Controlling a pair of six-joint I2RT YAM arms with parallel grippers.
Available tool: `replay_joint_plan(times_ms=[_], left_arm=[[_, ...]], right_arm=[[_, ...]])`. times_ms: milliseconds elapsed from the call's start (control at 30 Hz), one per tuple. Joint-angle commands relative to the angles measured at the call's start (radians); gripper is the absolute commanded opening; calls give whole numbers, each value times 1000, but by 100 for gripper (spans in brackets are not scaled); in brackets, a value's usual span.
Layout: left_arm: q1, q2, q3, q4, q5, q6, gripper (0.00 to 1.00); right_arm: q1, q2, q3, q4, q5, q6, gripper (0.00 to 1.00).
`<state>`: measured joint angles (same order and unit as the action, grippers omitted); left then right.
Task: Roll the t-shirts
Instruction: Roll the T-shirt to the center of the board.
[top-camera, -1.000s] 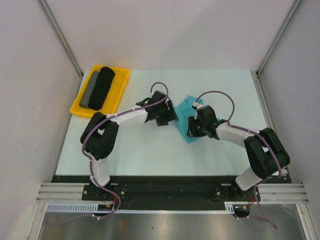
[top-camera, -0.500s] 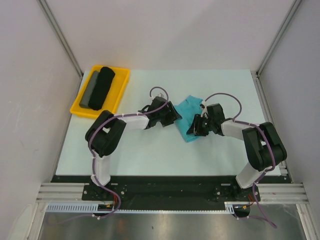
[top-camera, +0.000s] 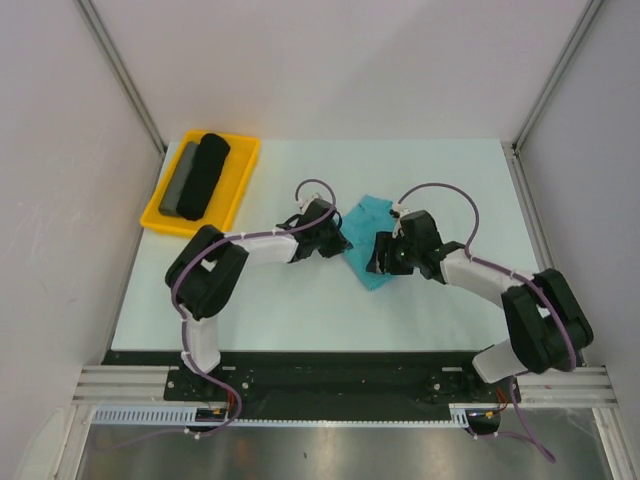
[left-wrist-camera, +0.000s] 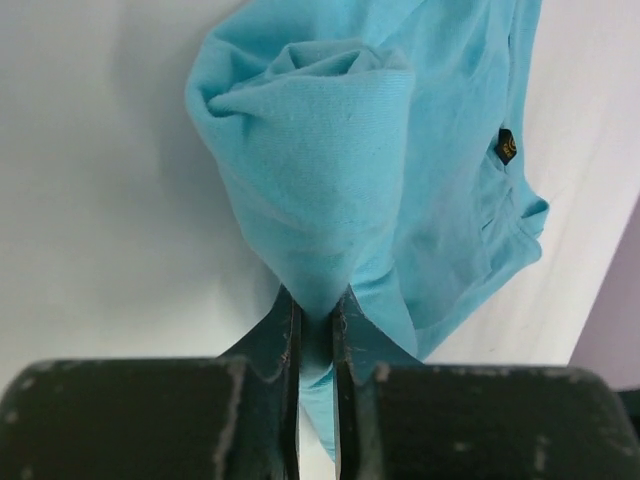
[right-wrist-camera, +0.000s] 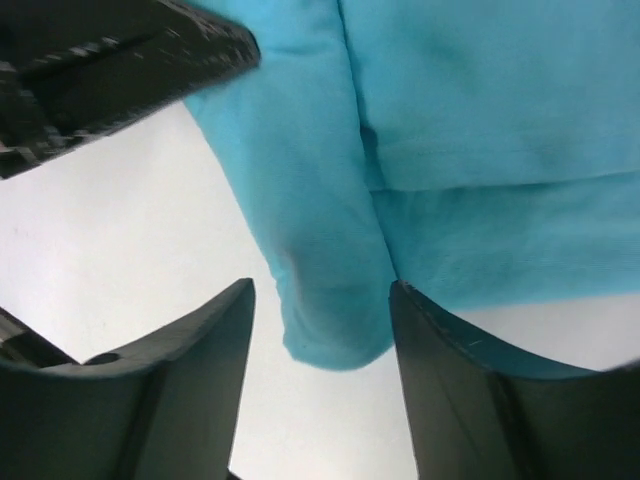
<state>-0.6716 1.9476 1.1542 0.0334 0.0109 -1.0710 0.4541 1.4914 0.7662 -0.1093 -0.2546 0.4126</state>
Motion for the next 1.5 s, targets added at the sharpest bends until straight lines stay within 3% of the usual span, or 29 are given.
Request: replay_joint_plan(times_ms=[0, 267, 400, 533, 800, 1033, 1233, 1333, 1467], left_arm=[[20, -176, -103, -180, -20, 65, 5], [58, -397, -336, -254, 27, 112, 6], [60, -424, -381, -262, 53, 109, 7], [60, -434, -369, -293, 60, 120, 7], [63, -406, -326, -306, 73, 137, 9], [72, -384, -307, -300, 104, 149, 12], [92, -406, -292, -293, 133, 175, 34], [107, -432, -283, -291, 143, 189, 53], [135, -463, -272, -293, 162, 206, 61]], right_arm=[[139, -149, -1, -76, 241, -52, 64], [547, -206, 22, -90, 619, -43, 64], [756, -93, 109, -110, 753, -35, 62], [853, 75, 232, -170, 897, -55, 63], [877, 262, 338, -222, 1028, -81, 67], [876, 314, 338, -236, 1026, -84, 66], [841, 307, 335, -245, 983, -66, 58], [807, 267, 317, -215, 927, -72, 54], [746, 201, 246, -146, 803, -84, 52]])
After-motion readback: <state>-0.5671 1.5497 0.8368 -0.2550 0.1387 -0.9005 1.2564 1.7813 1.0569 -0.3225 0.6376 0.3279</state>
